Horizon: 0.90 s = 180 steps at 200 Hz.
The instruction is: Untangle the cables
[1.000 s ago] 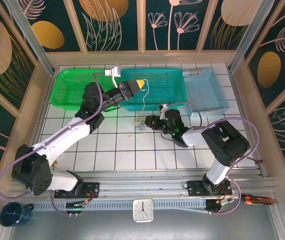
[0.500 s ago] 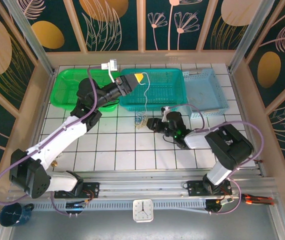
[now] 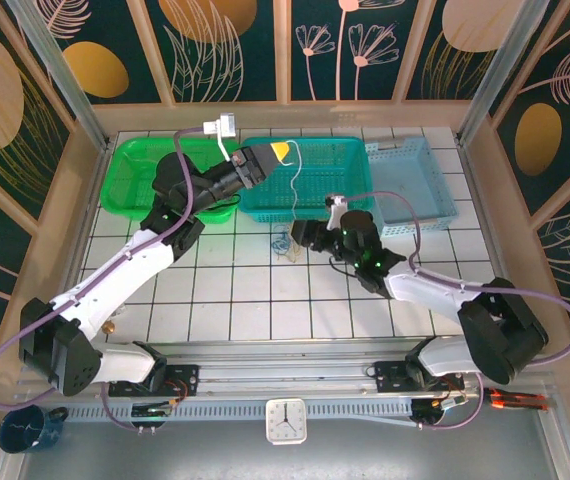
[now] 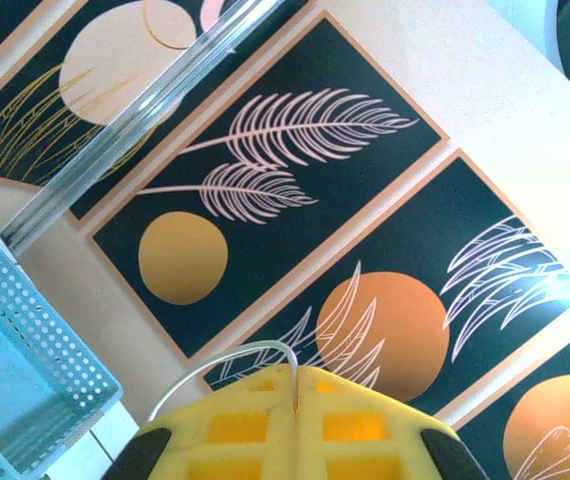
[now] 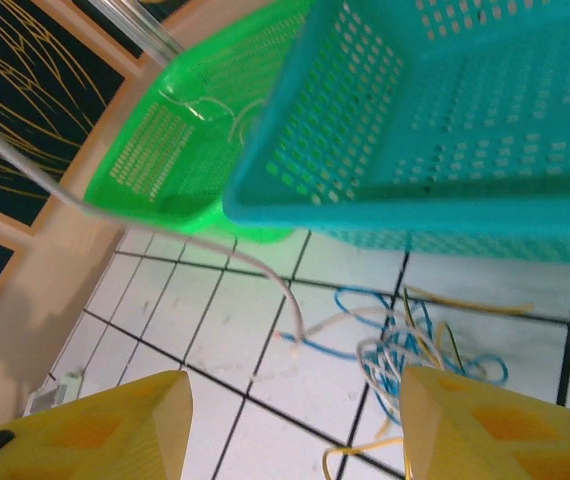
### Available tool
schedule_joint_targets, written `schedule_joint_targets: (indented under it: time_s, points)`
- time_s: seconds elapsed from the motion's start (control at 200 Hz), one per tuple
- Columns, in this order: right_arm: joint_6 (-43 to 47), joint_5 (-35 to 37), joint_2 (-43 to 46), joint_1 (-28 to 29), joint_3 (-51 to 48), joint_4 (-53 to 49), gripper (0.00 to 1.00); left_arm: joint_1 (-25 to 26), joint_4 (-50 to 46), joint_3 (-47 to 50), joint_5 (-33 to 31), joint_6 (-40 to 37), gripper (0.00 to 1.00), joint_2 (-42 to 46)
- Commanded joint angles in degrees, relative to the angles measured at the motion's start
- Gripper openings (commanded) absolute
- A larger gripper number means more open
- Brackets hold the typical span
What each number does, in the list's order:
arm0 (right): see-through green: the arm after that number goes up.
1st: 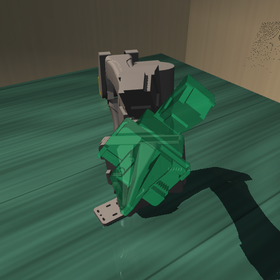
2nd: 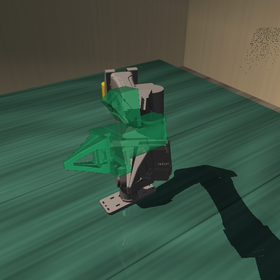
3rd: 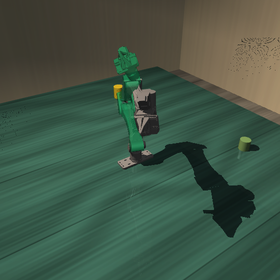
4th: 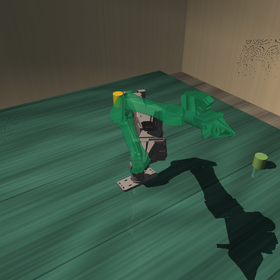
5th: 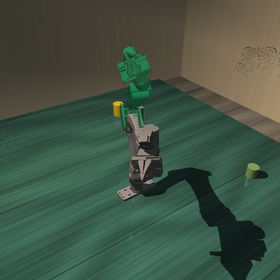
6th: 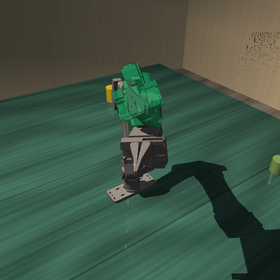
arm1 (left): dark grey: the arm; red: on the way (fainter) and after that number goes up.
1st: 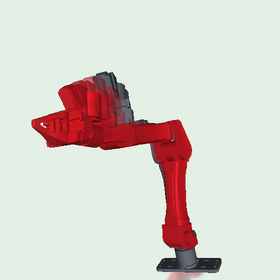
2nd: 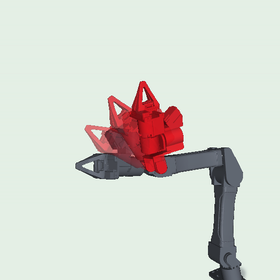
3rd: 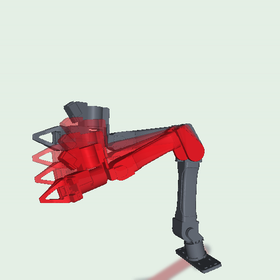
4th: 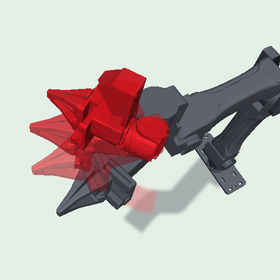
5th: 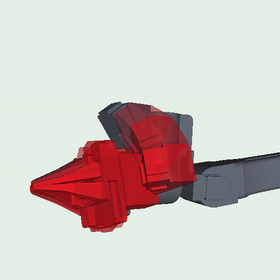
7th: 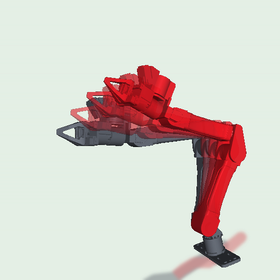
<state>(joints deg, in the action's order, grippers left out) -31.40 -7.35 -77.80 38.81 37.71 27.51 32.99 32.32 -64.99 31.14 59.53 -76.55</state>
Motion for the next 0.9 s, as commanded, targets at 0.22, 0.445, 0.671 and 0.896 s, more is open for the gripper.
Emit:
schedule_joint_targets:
  time_s: [0.22,0.445,0.671,0.896]
  points:
    - [0.54,7.88,-12.54,0.57,7.0,4.79,0.54,0.93,1.08,-3.97,1.39,1.95,0.0,0.74]
    - [-3.09,10.13,-15.97,1.25,1.09,10.52,0.42,0.92,-0.28,-7.67,0.94,2.33,0.0,2.22]
    - [-5.54,13.14,-16.83,2.41,-3.52,12.02,0.32,0.89,-2.19,-12.94,-0.04,1.34,0.0,2.65]
    - [-6.88,13.94,-17.19,2.46,-6.32,13.09,0.31,0.61,-10.5,-21.53,-3.12,-6.19,0.0,2.25]
